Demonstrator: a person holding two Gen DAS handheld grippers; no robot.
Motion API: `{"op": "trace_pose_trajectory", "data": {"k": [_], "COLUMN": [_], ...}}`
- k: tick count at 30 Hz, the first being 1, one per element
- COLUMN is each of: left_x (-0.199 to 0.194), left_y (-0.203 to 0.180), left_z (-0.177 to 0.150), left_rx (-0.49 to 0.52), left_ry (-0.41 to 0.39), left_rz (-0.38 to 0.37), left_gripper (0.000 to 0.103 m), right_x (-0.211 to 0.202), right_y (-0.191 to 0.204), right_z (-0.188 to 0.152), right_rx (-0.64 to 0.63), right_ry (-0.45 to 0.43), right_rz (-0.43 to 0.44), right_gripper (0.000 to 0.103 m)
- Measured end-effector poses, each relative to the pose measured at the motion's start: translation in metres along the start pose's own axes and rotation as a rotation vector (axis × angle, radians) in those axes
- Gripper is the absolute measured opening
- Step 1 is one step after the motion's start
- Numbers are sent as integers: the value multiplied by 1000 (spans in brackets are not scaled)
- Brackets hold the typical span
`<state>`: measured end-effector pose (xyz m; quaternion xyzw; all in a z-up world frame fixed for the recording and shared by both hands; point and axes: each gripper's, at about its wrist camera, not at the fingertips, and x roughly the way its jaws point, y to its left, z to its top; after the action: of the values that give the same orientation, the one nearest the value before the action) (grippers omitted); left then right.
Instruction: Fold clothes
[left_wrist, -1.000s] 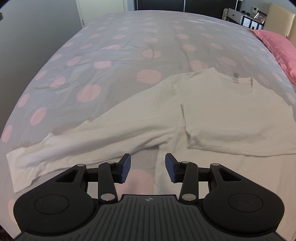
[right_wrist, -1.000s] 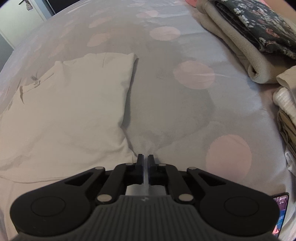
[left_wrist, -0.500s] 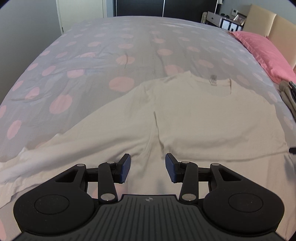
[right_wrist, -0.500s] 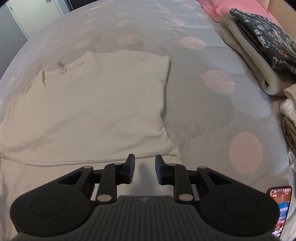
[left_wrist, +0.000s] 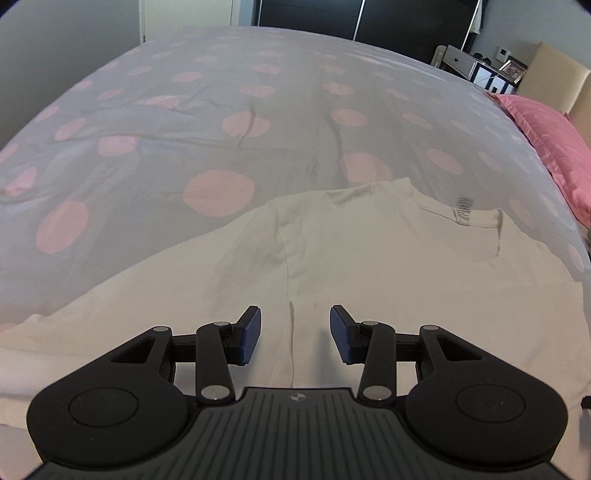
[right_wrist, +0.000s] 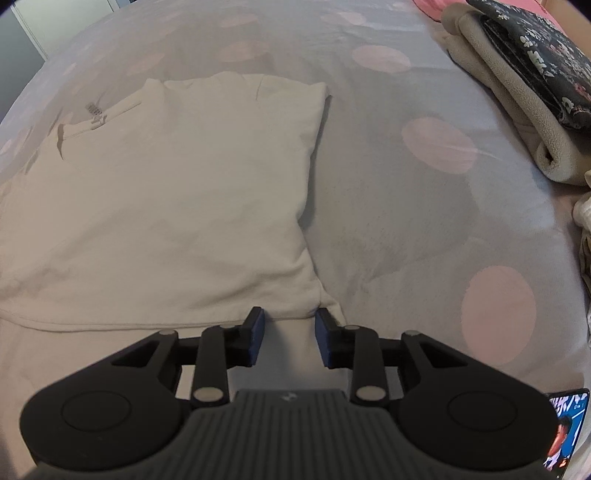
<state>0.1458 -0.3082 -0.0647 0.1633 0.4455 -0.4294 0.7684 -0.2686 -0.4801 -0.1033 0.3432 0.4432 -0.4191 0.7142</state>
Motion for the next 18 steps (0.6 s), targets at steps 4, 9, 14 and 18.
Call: {"op": "trace_pose_trajectory", "data": {"k": [4, 9, 14, 18], "left_x": [19, 3, 11, 9], "left_y": [-3, -2, -8, -6], "left_z": [-4, -1, -2, -3], "left_rx": [18, -14, 16, 15], "left_ry": [26, -113, -68, -31], "left_rz": [37, 29, 102, 154], "left_gripper": [12, 0, 0, 14], "right_x": [3, 4, 3, 2], "right_y": [3, 3, -1, -2], "right_z": [2, 2, 2, 1], "right_rx": [-22, -36, -32, -40], "right_ry": [9, 13, 15, 14], "right_rz": [-9, -7, 9, 17], "right_gripper": [36, 36, 36, 37]}}
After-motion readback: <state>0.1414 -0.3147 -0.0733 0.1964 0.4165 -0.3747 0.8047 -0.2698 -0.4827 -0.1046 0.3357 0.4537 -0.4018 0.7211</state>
